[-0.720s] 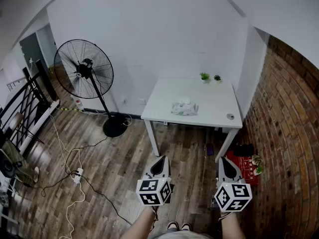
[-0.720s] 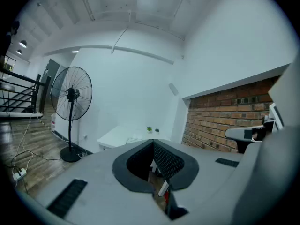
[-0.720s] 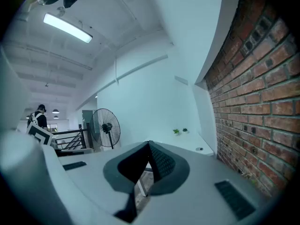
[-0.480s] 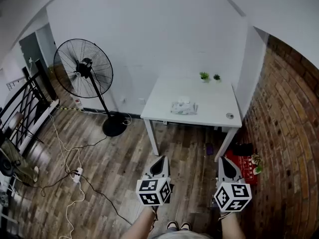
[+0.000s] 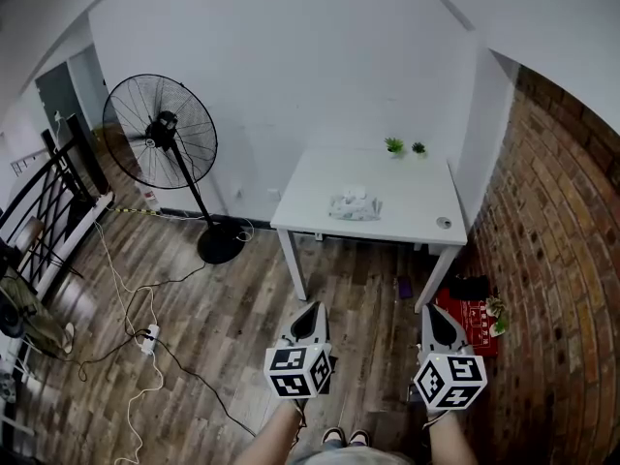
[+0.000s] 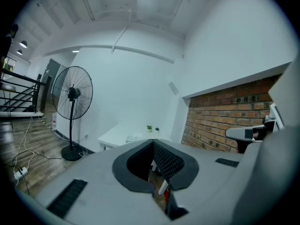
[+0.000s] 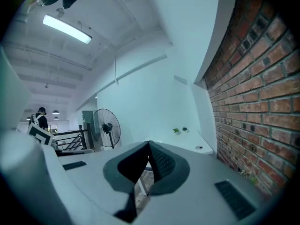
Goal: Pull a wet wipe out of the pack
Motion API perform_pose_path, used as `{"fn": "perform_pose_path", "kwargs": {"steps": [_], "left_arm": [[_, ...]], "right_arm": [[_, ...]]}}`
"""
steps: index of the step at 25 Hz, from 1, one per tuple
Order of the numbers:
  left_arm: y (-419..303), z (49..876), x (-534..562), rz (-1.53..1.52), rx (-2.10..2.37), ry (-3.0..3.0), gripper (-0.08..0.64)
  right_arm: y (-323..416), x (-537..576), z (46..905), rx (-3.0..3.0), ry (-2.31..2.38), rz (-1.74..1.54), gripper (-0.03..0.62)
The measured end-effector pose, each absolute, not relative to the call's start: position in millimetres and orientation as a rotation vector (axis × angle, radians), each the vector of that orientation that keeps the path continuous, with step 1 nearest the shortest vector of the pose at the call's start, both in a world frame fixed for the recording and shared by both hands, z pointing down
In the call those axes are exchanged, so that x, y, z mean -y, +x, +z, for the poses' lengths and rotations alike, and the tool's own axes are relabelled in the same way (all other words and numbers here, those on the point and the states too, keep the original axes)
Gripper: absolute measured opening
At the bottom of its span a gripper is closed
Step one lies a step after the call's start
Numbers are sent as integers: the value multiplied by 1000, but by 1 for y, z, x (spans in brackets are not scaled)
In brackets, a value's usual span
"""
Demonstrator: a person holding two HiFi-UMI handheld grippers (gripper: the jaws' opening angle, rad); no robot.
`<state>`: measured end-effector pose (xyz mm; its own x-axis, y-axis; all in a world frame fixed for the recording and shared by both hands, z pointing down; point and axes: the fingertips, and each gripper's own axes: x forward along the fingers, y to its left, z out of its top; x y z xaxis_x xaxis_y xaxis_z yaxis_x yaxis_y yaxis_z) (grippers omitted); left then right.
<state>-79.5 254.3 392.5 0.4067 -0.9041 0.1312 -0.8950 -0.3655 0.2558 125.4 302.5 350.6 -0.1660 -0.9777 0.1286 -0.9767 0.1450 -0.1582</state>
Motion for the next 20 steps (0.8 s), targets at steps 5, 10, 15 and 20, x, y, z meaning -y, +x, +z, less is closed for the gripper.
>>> {"fn": "perform_pose_path", "kwargs": {"steps": [5,10,15,20], "left_arm": [[-78,393,-257,-42,1579,2374,0],[-79,393,-255,-42,1591,2367,0],[-77,392,-254,-44,1597,2364,0],[-72,396,-252,-34,1600,2362,0]], "right_arm": [[130,-304,351,-2364,-2035,-320,8],[134,-304,350,-2351,-2037,-320,34],[138,-304,349,-2349,-2050,-316,46],[144,-303,352,-2352,-2061,-314,75]]}}
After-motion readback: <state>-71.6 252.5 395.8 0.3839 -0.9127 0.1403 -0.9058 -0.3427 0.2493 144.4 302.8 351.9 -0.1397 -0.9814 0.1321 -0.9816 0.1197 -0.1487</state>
